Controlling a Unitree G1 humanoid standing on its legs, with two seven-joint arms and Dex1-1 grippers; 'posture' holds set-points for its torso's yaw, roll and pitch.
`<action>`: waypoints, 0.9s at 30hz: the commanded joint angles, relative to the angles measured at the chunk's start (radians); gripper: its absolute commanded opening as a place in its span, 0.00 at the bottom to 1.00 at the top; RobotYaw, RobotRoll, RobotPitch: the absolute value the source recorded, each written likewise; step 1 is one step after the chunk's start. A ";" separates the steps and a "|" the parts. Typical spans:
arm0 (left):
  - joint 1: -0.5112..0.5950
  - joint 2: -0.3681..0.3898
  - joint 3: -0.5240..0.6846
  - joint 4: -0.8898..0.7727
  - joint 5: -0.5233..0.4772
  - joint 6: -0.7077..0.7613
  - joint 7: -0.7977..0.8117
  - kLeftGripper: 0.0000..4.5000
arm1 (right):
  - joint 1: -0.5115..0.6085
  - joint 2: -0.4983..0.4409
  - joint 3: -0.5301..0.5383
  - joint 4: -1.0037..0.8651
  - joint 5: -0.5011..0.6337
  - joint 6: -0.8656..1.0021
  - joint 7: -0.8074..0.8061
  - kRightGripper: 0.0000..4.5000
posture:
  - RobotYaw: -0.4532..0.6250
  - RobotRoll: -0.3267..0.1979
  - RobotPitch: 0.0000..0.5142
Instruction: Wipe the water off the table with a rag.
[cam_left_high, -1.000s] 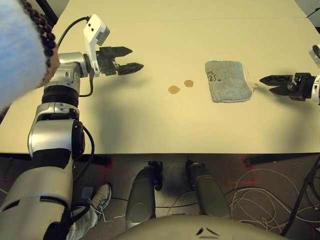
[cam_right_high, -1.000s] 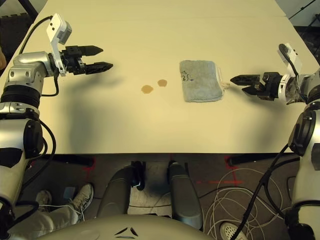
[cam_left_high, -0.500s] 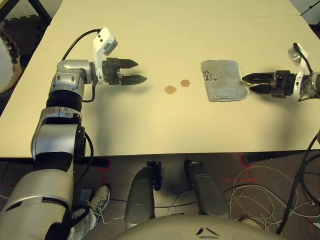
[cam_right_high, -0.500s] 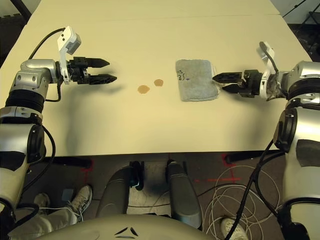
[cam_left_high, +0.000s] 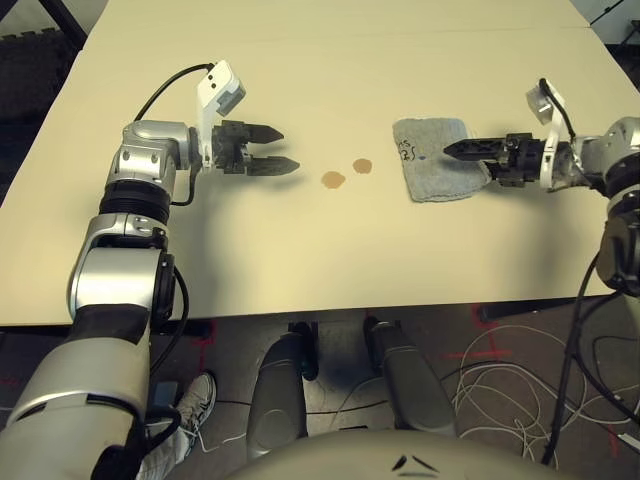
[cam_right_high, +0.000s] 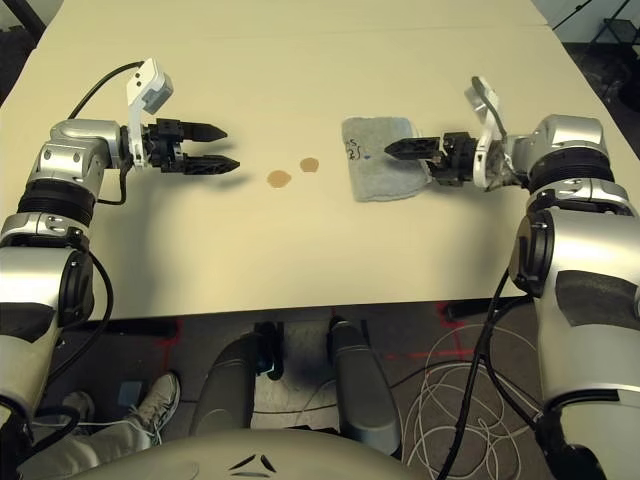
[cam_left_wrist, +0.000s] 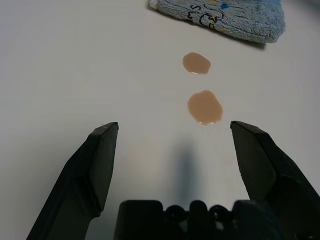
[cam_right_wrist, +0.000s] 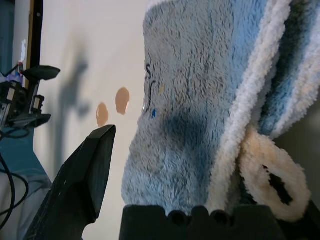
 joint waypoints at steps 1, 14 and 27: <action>-0.003 -0.001 -0.010 -0.001 0.012 -0.003 -0.004 1.00 | 0.020 0.039 -0.013 0.013 0.008 -0.038 -0.076 1.00 | 0.28 0.62 0.58; -0.008 -0.007 -0.016 0.008 0.019 -0.006 -0.007 1.00 | 0.009 0.050 -0.046 -0.027 0.038 -0.127 -0.193 0.18 | 0.27 0.62 0.59; -0.031 -0.012 -0.022 0.021 0.026 -0.005 -0.031 1.00 | -0.037 0.146 -0.028 -0.378 0.127 0.033 -0.239 0.01 | 0.26 0.62 0.59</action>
